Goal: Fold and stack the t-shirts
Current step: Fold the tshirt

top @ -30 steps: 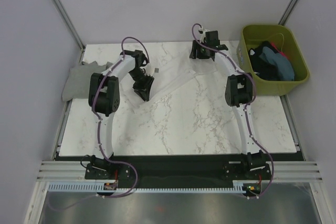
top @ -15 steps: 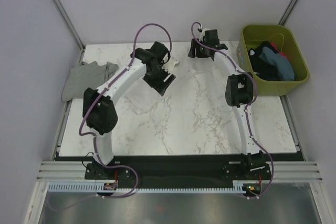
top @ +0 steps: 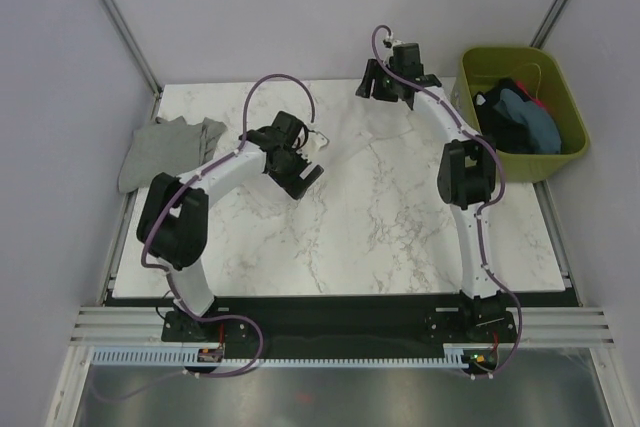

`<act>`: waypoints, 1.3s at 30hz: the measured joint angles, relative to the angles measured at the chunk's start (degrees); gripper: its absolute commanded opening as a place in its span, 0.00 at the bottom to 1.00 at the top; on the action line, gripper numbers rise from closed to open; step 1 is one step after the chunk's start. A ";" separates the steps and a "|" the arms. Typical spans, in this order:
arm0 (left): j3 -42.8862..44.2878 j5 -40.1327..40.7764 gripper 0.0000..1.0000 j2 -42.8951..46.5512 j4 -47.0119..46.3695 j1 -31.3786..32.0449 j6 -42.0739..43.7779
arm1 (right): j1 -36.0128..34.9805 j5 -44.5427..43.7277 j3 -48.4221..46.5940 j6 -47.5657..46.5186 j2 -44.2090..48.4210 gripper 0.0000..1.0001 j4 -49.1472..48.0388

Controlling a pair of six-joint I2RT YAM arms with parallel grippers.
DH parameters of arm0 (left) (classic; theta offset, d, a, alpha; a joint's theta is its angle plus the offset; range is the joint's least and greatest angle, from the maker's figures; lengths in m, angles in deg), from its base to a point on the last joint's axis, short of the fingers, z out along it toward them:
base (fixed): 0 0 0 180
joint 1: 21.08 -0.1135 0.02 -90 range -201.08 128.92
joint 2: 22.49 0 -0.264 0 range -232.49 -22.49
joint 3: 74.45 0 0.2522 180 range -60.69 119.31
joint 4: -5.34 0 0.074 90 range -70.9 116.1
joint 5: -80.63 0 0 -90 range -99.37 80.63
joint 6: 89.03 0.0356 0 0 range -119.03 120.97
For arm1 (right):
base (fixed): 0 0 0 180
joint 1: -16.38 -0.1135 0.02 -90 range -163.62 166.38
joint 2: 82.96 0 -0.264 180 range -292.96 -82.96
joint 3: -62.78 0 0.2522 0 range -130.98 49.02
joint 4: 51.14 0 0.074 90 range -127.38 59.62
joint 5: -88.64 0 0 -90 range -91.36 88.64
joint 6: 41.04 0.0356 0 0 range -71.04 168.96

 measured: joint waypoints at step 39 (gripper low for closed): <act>1.57 -8.70 1.00 -10.23 4.22 13.53 -6.12 | -4.68 -1.27 -11.82 -3.67 -16.11 0.69 -1.51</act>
